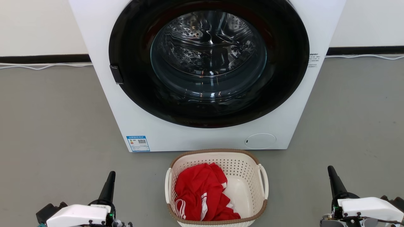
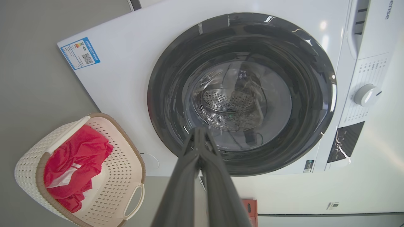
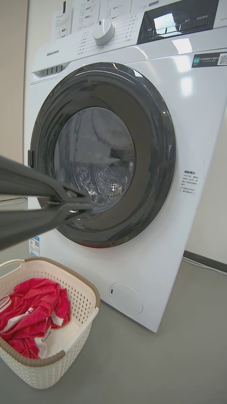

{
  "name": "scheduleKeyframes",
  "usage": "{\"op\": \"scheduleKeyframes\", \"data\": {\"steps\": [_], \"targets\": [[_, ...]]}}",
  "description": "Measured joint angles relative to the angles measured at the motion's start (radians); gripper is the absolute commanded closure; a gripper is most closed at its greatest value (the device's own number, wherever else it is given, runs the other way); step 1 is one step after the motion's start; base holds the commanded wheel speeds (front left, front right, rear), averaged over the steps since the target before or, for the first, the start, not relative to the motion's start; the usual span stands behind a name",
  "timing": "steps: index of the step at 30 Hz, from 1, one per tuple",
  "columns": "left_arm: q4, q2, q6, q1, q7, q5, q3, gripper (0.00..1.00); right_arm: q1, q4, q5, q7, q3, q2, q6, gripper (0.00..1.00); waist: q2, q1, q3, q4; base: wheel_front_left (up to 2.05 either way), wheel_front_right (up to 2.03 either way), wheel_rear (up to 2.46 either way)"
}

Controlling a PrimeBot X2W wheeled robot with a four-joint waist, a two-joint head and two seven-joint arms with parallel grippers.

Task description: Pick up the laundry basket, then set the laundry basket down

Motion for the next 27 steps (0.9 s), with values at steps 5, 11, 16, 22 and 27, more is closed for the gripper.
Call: {"op": "scheduleKeyframes", "data": {"steps": [5, 11, 16, 22, 27], "targets": [[-0.01, 0.001, -0.006, -0.004, 0.016, -0.045, 0.003, 1.0, -0.001, -0.013, 0.062, 0.014, 0.0, 0.0, 0.0, 1.0, 0.0, 0.0, 0.001, 0.0, 0.0, 0.0, 0.0], [-0.02, 0.001, -0.009, -0.005, 0.033, -0.105, 0.008, 1.0, -0.001, -0.021, 0.136, 0.032, 0.0, -0.001, 0.0, 1.0, 0.0, -0.0001, 0.001, -0.001, 0.0, 0.0, 0.0], [-0.03, 0.002, -0.018, -0.007, 0.048, -0.157, 0.013, 1.0, -0.003, -0.028, 0.199, 0.044, 0.0, -0.002, 0.0, 1.0, 0.0, -0.0001, 0.002, -0.001, 0.0, 0.0, 0.0], [-0.041, 0.002, -0.027, -0.007, 0.065, -0.217, 0.018, 1.0, -0.015, -0.041, 0.273, 0.062, 0.0, -0.002, 0.0, 1.0, 0.0, -0.0001, 0.003, -0.001, 0.0, 0.0, 0.0], [-0.046, 0.003, -0.035, -0.008, 0.07, -0.244, 0.021, 1.0, -0.015, -0.046, 0.311, 0.069, 0.0, -0.003, 0.0, 1.0, 0.0, -0.0001, 0.003, -0.001, 0.0, 0.0, 0.0]]}}
